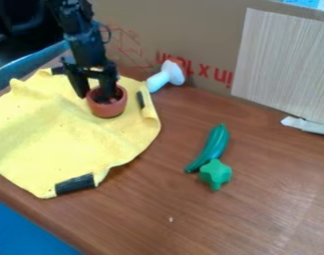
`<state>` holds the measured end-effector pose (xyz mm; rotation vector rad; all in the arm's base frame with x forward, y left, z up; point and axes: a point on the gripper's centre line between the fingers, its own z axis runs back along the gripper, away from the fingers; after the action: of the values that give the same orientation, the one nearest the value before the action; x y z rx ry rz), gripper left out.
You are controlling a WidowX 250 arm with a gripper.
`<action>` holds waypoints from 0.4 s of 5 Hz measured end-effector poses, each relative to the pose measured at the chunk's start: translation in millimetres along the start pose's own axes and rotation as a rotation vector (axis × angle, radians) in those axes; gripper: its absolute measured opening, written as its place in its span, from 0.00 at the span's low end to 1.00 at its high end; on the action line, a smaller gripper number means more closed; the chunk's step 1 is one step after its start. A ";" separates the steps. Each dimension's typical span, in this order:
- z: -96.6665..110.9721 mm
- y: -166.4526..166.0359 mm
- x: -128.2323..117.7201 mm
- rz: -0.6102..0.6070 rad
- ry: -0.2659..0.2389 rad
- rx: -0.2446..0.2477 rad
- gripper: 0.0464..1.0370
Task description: Move purple object to top right of cloth
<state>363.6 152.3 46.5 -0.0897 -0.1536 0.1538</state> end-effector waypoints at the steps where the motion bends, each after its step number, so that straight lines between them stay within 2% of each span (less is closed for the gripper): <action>1: 31.6 -13.1 1.4 -0.062 0.007 -0.063 0.96; 2: 61.5 -25.0 -5.8 -0.095 0.017 -0.106 0.96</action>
<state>351.8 131.5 108.8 -0.1887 -0.1484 0.0503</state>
